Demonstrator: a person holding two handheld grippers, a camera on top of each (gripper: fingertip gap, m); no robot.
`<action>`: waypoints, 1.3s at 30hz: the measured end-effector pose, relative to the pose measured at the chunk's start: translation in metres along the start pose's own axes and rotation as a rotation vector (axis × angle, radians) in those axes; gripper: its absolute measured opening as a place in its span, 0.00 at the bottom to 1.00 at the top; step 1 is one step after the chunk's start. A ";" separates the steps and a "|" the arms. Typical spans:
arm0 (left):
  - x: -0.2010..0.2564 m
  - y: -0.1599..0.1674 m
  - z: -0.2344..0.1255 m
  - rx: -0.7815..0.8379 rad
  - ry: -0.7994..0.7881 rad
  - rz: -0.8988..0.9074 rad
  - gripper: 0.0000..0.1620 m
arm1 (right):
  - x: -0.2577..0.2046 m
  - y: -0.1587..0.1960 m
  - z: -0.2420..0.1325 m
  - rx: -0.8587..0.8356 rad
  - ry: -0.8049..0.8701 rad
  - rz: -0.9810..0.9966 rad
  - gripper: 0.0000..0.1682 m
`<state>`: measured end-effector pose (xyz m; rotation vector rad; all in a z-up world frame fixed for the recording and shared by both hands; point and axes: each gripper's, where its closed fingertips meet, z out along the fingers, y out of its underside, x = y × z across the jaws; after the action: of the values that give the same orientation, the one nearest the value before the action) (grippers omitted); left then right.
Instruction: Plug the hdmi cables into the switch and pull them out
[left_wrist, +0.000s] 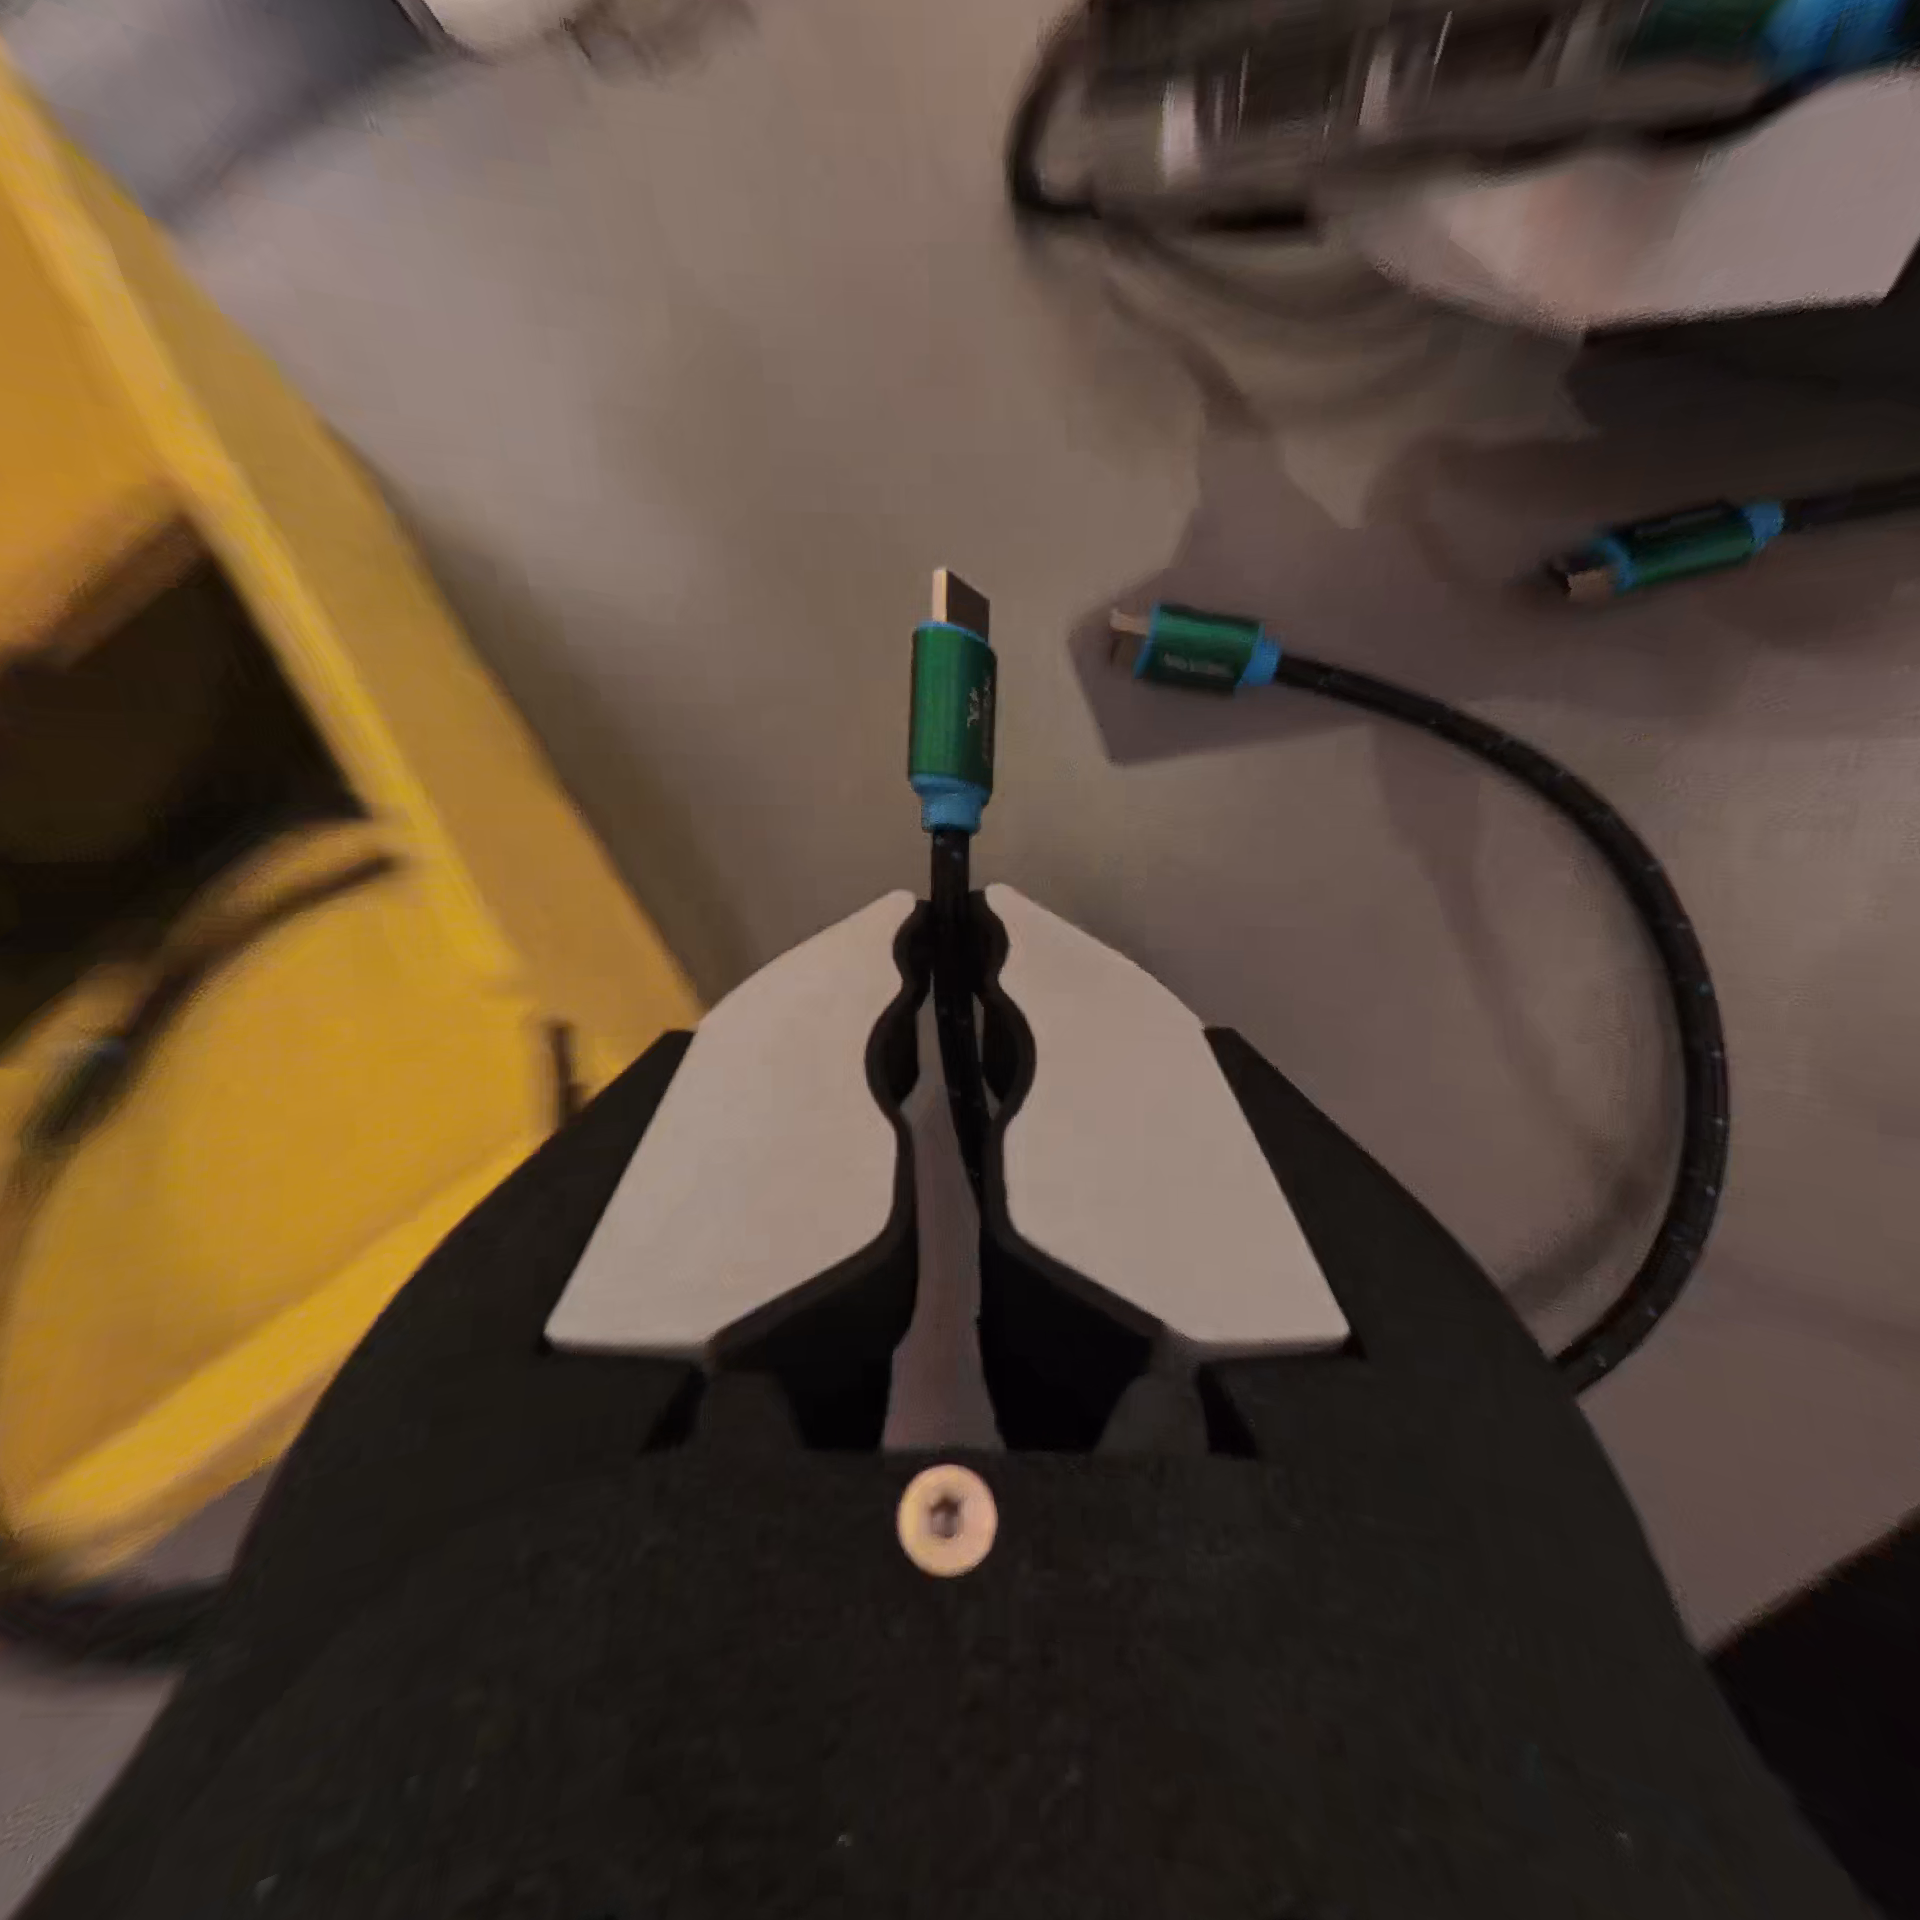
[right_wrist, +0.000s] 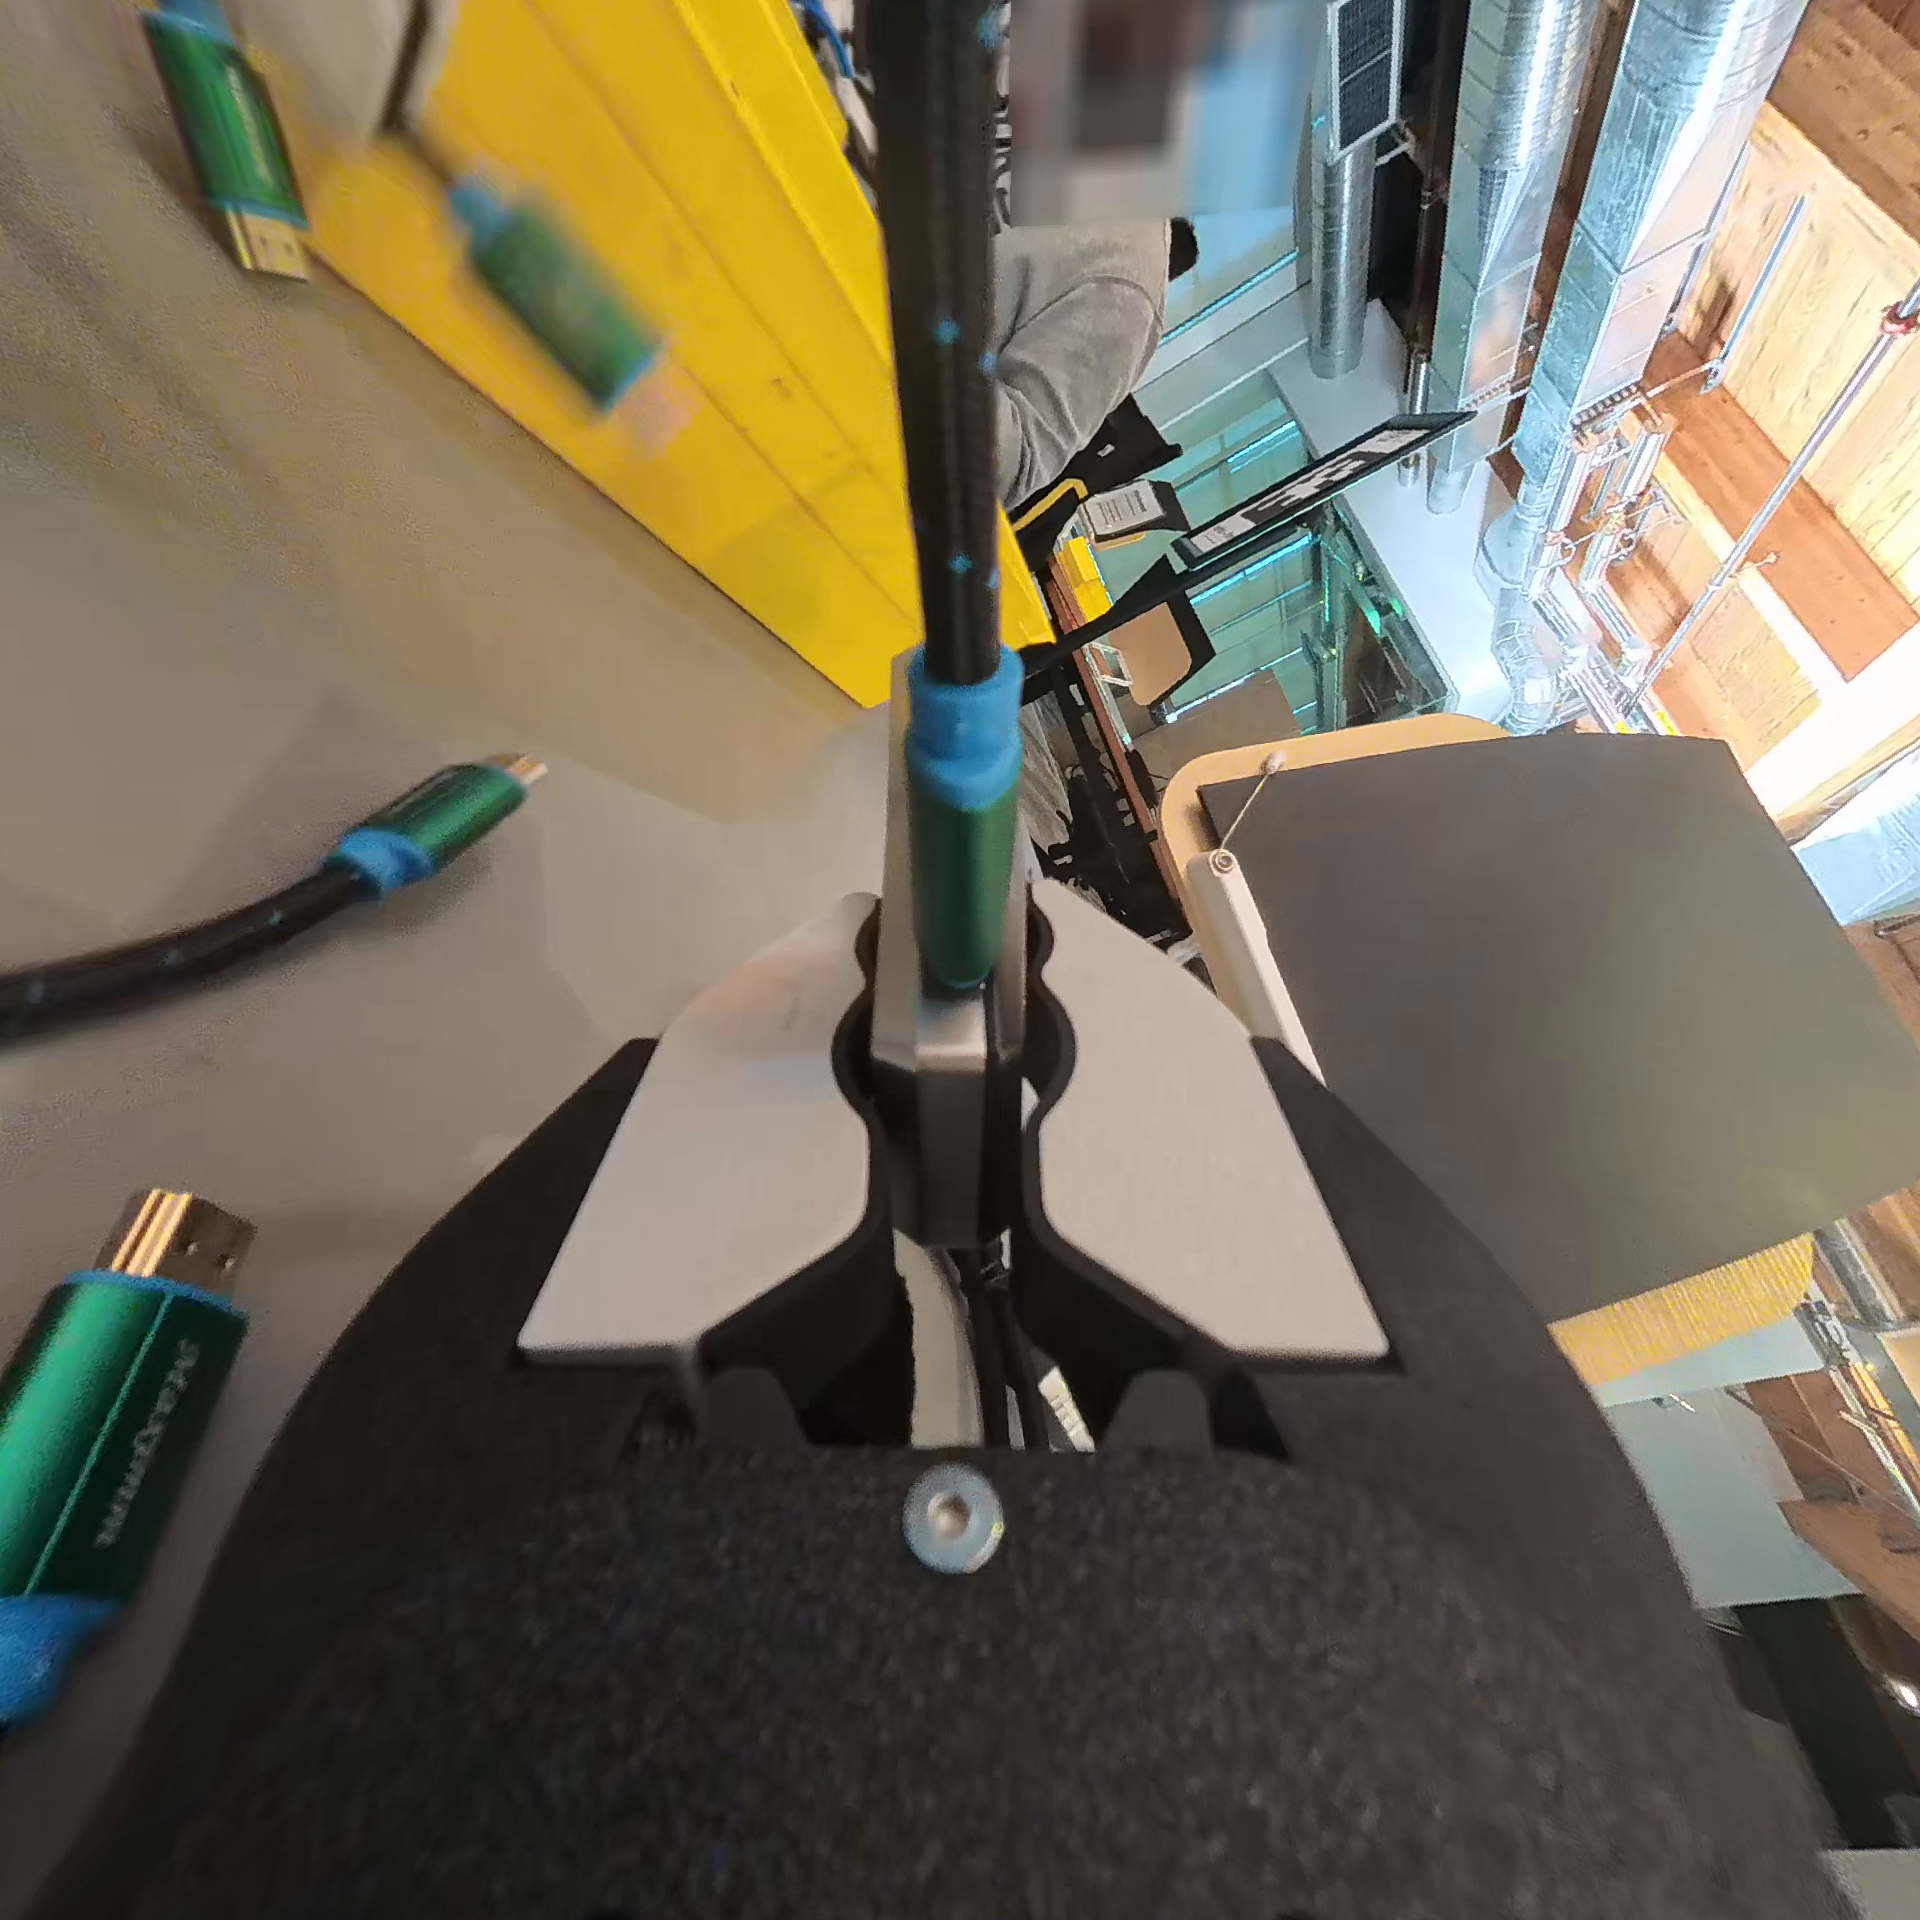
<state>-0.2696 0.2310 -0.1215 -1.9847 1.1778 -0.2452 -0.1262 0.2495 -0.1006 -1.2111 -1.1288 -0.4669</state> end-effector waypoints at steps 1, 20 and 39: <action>-0.014 -0.013 -0.021 0.070 -0.109 0.084 0.04 | 0.001 0.001 0.000 -0.002 0.005 0.001 0.13; 0.176 0.034 -0.035 0.060 -0.053 0.719 0.04 | 0.005 0.006 0.000 -0.035 0.025 -0.004 0.13; 0.214 0.040 -0.023 -0.016 0.499 0.297 0.04 | 0.003 0.007 0.001 -0.041 0.015 -0.010 0.13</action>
<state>-0.1905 0.0356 -0.1821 -1.7800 1.7729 -0.6011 -0.1200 0.2536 -0.1011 -1.2363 -1.1177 -0.5081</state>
